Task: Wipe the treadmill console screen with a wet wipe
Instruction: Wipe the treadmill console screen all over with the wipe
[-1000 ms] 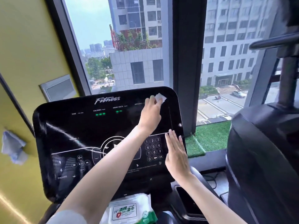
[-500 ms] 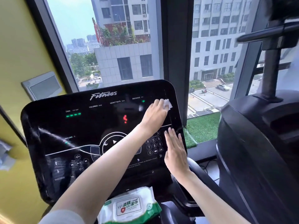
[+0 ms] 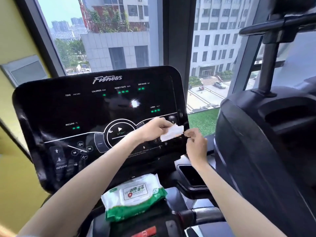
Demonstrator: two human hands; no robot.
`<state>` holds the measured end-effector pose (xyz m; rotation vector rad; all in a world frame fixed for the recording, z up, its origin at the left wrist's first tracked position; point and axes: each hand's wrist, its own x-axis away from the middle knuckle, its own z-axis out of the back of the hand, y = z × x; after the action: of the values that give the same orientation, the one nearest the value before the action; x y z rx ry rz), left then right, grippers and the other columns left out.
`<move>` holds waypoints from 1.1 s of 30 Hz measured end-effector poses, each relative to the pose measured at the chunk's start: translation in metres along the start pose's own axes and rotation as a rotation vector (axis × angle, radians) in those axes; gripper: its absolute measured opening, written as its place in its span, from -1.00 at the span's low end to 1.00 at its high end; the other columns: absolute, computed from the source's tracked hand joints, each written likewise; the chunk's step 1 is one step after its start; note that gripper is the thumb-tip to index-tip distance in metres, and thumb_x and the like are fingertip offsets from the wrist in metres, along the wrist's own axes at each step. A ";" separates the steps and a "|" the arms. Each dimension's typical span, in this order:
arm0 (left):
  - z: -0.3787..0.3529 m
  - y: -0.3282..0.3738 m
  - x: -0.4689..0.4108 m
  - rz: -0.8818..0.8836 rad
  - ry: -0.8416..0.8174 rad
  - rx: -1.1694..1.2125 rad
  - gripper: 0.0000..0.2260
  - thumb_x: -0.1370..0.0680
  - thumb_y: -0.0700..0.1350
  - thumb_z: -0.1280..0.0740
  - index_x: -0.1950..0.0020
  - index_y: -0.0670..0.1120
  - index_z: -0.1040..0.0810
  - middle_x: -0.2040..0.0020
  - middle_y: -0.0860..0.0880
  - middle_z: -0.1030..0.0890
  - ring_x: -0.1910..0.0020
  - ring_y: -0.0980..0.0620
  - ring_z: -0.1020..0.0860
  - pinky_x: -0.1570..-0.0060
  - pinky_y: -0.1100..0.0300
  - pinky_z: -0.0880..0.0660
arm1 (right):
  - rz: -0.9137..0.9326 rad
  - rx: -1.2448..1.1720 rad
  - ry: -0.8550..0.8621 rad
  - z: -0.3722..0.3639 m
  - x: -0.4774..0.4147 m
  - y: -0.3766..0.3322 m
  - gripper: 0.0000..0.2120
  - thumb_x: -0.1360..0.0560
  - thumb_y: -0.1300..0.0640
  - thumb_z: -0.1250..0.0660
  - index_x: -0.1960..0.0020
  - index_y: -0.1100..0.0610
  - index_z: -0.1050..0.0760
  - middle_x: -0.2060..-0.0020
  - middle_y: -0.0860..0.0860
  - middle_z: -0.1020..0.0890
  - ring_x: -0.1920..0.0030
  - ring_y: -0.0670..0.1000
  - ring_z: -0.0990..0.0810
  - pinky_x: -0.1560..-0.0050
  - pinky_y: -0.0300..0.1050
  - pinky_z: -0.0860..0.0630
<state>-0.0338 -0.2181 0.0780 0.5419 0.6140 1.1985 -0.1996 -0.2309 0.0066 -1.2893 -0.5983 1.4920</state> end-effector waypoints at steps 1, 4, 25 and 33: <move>0.004 0.001 0.006 0.038 0.021 0.132 -0.71 -0.50 -0.44 -0.20 -0.10 -0.23 -0.61 0.14 -0.05 -0.51 0.17 0.07 -0.41 0.15 0.29 -0.35 | -0.099 -0.116 -0.071 -0.002 -0.003 -0.008 -0.67 -0.38 0.49 -0.17 0.06 0.13 -0.50 0.21 0.01 -0.61 0.11 -0.02 -0.57 -0.03 -0.14 -0.48; 0.015 0.002 0.022 0.111 0.030 0.393 -0.70 -0.50 -0.46 -0.18 -0.15 -0.27 -0.56 0.07 -0.16 -0.55 0.15 -0.03 -0.49 0.18 0.16 -0.48 | -0.373 -0.597 -0.410 -0.011 -0.005 -0.033 -0.71 -0.43 0.41 -0.22 -0.08 0.16 -0.48 0.12 0.10 -0.60 0.07 0.04 -0.58 -0.01 -0.03 -0.50; 0.028 -0.068 0.167 0.440 0.527 0.575 -0.86 -0.46 -0.26 -0.41 0.00 -0.14 -0.57 0.17 -0.05 -0.59 0.19 0.06 -0.56 0.17 0.20 -0.52 | -0.220 -0.578 -0.830 -0.105 0.079 -0.087 -0.97 -0.48 0.31 -0.32 0.10 0.24 -0.53 0.26 0.17 -0.65 0.30 0.08 -0.64 0.21 -0.04 -0.62; 0.042 -0.075 0.204 0.548 0.603 0.709 -0.89 -0.46 -0.26 -0.40 0.11 -0.07 -0.55 0.20 -0.01 -0.56 0.22 0.07 -0.52 0.20 0.22 -0.46 | -0.295 -0.529 -0.819 -0.134 0.095 -0.098 -0.91 -0.51 0.24 -0.30 0.10 0.27 -0.52 0.38 0.09 -0.54 0.48 -0.08 -0.49 0.50 -0.21 -0.44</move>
<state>0.0954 -0.0460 0.0270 0.9950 1.5028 1.6744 -0.0297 -0.1432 0.0117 -0.8490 -1.7277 1.6343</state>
